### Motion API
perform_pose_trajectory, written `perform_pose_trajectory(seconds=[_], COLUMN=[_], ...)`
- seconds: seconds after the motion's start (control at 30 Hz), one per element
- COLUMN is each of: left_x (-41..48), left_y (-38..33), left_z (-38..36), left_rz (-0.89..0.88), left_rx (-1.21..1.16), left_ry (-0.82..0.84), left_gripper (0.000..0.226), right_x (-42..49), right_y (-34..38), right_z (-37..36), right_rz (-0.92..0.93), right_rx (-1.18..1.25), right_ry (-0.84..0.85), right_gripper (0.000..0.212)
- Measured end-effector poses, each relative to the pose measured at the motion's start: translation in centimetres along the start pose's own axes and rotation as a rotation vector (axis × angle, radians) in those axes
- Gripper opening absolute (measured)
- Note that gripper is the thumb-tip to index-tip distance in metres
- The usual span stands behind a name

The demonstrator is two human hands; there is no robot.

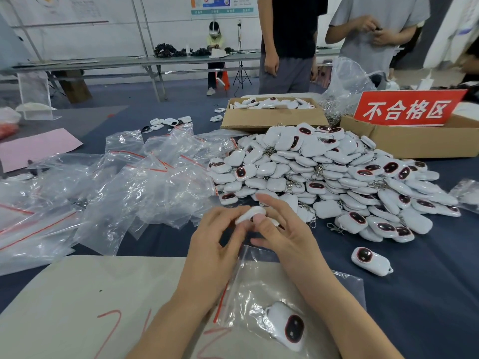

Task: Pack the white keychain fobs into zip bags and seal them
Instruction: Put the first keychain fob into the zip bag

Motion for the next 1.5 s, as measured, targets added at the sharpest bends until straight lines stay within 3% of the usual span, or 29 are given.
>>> perform_pose_trajectory(seconds=[0.1, 0.37, 0.7, 0.83, 0.97, 1.33, 1.43, 1.5], left_x=[-0.1, 0.1, -0.7, -0.7, -0.5, -0.1, -0.1, -0.1], left_y=[-0.7, -0.9, 2.1, 2.1, 2.2, 2.9, 3.4, 4.0], left_z=[0.3, 0.6, -1.3, -1.4, -1.1, -1.0, -0.8, -0.8], left_rz=[-0.055, -0.054, 0.405, 0.361, 0.377, 0.353, 0.423, 0.505], left_rx=[0.013, -0.008, -0.321, -0.294, -0.321, -0.3, -0.376, -0.454], left_ry=[-0.042, -0.08, 0.082, 0.099, 0.058, 0.003, -0.032, -0.044], left_gripper=[0.024, 0.02, 0.025, 0.037, 0.023, 0.033, 0.016, 0.019], right_x=[-0.3, -0.3, -0.5, -0.3, -0.3, -0.3, -0.4, -0.6], right_y=[0.9, 1.0, 0.6, 0.3, 0.6, 0.8, 0.9, 1.1], right_z=[0.1, 0.1, -0.4, -0.2, -0.1, -0.2, -0.6, -0.9], right_rz=[0.069, 0.08, -0.017, -0.043, 0.023, 0.03, 0.008, 0.024], right_rx=[0.029, 0.083, 0.141, 0.137, 0.072, 0.048, 0.082, 0.076], right_ry=[0.008, 0.034, 0.126, 0.087, 0.068, 0.057, 0.086, 0.11], right_gripper=[0.012, 0.014, 0.028, 0.035, 0.027, 0.028, 0.028, 0.029])
Point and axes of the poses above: each hand's wrist, its own x-axis towards the middle knuckle, its own z-axis out of the back of the hand, y = z × x, the point moved 9 cm from there along x, towards the middle knuckle, and after that the axes turned 15 degrees about -y, right-handed, at the moved point
